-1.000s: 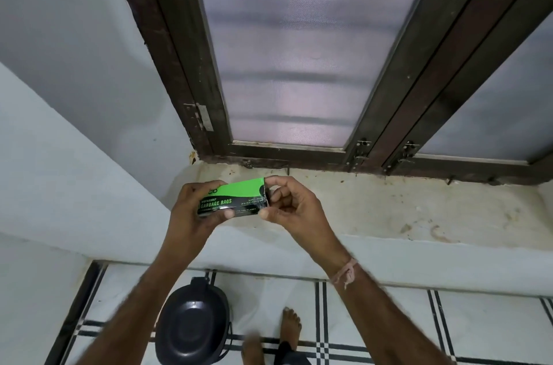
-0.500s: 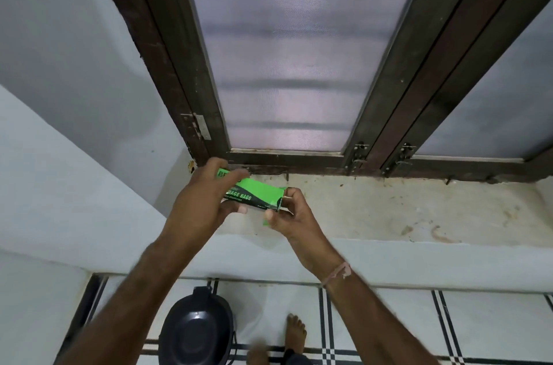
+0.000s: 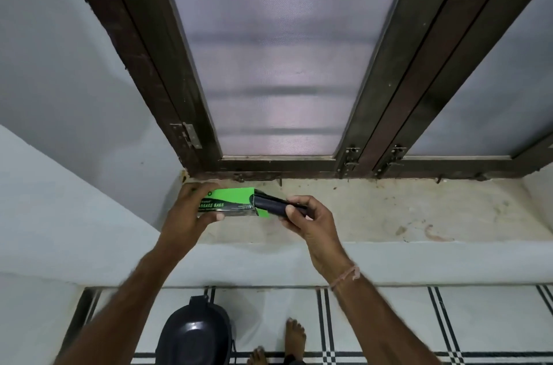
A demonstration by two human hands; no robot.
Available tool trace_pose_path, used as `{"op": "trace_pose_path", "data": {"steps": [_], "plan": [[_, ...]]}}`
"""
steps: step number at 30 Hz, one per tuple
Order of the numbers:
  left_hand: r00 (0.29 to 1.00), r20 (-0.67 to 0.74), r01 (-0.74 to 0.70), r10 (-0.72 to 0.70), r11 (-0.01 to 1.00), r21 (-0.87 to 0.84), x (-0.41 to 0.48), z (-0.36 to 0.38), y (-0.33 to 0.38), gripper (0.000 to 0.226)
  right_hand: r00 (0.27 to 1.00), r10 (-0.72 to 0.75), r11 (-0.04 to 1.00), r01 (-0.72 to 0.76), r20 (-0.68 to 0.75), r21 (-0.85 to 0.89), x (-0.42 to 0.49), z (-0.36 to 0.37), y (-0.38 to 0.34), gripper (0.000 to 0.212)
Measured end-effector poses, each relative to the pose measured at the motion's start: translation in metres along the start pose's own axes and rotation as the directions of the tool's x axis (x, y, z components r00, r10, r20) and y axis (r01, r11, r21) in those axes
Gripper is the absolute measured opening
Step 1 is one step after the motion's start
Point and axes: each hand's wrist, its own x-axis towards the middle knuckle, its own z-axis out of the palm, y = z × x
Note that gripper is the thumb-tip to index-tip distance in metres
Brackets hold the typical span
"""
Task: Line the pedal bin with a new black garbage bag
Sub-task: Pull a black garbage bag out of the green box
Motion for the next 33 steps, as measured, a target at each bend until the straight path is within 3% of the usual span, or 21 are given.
{"op": "trace_pose_path", "data": {"steps": [6,10,13,14,16,17,19,20,22,24,29,33], "plan": [[0.997,0.004,0.079,-0.079,0.996,-0.034,0.003,0.038,-0.024,0.057,0.996,-0.031,0.999,0.034,-0.080,0.028,-0.007,-0.018,-0.001,0.017],[0.989,0.080,0.122,-0.122,0.992,0.015,0.002,0.046,-0.023,0.064,0.998,-0.015,0.998,0.020,-0.069,0.064,-0.009,-0.014,-0.007,0.050],[0.992,-0.128,0.051,-0.008,0.942,0.331,-0.005,0.047,-0.013,0.078,0.998,-0.010,0.998,0.014,-0.060,0.061,-0.007,-0.007,-0.007,0.056],[0.971,-0.239,0.056,0.025,0.944,0.326,-0.011,0.048,-0.002,0.072,0.998,-0.002,0.998,0.006,-0.064,0.062,-0.007,-0.003,-0.006,0.052],[0.929,-0.369,0.043,-0.022,0.998,0.049,-0.025,0.055,0.031,0.051,0.998,0.013,0.997,-0.008,-0.064,0.081,-0.009,0.007,-0.007,0.040],[0.940,-0.316,0.064,-0.128,0.976,-0.207,-0.029,0.058,0.051,0.044,0.998,0.019,0.995,-0.014,-0.052,0.096,-0.010,0.013,-0.007,0.035],[0.940,-0.060,0.214,-0.336,0.715,-0.665,-0.030,0.062,0.084,0.036,0.999,0.038,0.994,-0.037,-0.007,0.105,-0.014,0.024,-0.005,0.031],[0.923,0.006,0.247,-0.385,0.578,-0.778,-0.030,0.064,0.093,0.032,0.999,0.051,0.995,-0.052,0.017,0.080,-0.016,0.030,-0.004,0.030],[0.904,0.008,0.230,-0.427,0.471,-0.852,-0.029,0.063,0.100,0.026,0.998,0.053,0.998,-0.052,0.027,-0.043,-0.021,0.038,-0.003,0.025],[0.928,0.013,0.207,-0.373,0.487,-0.849,-0.032,0.058,0.097,0.025,1.000,0.007,0.986,-0.004,0.017,-0.166,-0.023,0.045,-0.002,0.024],[0.957,0.164,0.266,-0.239,0.499,-0.825,-0.046,0.053,0.088,0.031,0.999,-0.054,0.980,0.054,0.008,-0.192,-0.024,0.055,-0.007,0.032],[0.907,0.267,0.367,-0.326,0.299,-0.881,-0.055,0.059,0.101,0.043,0.999,-0.003,0.984,-0.007,-0.053,-0.177,-0.026,0.061,-0.003,0.038]]}}
